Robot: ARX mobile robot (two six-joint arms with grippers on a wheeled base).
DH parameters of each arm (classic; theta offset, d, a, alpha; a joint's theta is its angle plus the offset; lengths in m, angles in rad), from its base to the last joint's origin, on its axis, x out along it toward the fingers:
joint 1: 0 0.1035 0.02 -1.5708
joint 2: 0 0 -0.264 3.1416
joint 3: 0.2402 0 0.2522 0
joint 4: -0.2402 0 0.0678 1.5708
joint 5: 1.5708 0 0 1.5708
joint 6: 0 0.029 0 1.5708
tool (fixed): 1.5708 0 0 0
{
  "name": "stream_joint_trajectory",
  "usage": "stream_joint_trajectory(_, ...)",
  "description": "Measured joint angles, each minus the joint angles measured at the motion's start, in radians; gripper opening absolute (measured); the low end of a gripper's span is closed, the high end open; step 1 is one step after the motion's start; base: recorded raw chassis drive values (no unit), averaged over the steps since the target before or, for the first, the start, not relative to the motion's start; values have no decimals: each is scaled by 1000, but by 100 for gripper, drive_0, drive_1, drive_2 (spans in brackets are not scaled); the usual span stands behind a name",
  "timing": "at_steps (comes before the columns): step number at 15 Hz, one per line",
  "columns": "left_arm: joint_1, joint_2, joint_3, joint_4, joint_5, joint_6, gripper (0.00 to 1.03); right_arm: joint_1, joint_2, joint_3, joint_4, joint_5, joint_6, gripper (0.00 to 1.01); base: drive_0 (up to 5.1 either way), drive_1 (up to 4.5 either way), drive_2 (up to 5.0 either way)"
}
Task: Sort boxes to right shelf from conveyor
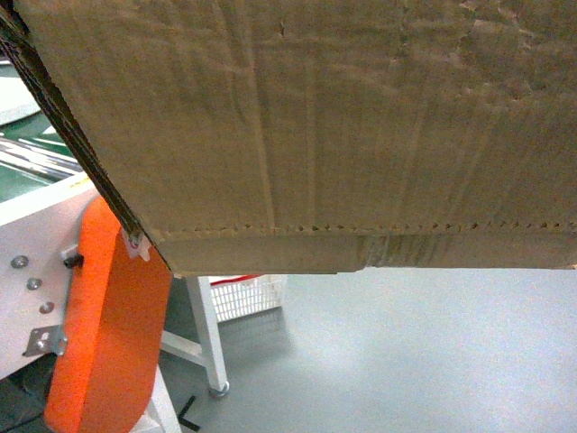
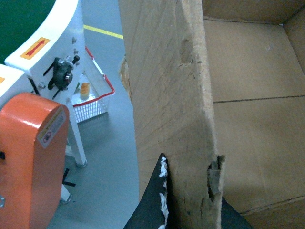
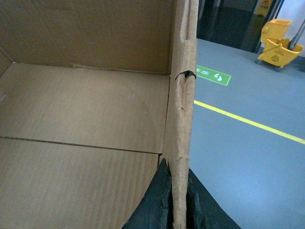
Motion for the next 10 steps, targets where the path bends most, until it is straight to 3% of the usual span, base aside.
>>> stream_joint_trajectory(10, 0, 0, 0, 0, 0, 0, 4, 0, 0, 0, 0, 0, 0, 4, -151, -151, -151)
